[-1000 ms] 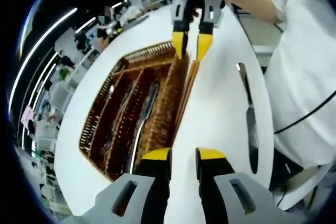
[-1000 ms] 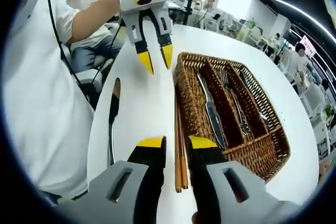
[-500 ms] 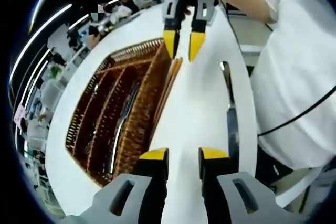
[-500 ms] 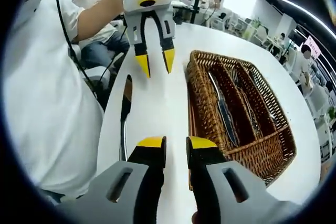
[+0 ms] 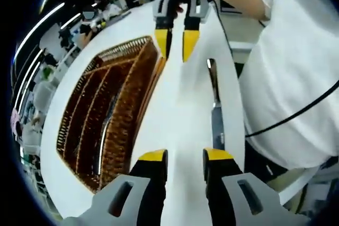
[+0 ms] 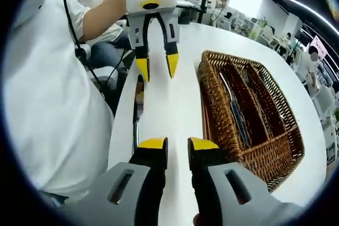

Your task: Arrange the knives, forks, and spoons in their matching storage slots by inserting each utensil handle-first until every utensil is classified and aligned in the correct compartment

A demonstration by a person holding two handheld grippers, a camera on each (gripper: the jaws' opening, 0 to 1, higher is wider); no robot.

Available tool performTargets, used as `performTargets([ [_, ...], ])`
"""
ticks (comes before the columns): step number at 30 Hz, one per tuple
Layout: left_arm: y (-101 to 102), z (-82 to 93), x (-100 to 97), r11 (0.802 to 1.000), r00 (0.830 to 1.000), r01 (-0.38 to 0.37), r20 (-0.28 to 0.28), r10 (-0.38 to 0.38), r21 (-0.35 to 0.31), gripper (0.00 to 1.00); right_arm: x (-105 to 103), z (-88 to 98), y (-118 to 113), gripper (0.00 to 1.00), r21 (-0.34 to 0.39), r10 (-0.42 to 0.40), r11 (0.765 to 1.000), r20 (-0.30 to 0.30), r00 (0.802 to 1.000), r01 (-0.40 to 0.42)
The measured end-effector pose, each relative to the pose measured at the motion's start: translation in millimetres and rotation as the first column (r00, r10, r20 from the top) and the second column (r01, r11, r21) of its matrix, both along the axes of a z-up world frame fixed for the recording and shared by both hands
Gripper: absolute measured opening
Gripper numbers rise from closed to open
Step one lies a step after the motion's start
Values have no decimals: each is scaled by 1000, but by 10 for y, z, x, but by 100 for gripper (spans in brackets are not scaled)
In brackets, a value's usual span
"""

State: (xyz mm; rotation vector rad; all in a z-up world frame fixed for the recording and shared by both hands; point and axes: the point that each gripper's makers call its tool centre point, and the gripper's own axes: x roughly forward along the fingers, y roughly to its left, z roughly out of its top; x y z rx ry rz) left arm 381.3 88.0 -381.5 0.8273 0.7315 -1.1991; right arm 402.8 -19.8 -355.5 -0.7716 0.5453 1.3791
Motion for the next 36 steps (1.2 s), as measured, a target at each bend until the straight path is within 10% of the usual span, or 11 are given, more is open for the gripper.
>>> performTargets([
  [36,-80,-151,-299,999,993,27,-112,-24,23,28,-426,-204,10,19,-47,57,997,-110,992,-63],
])
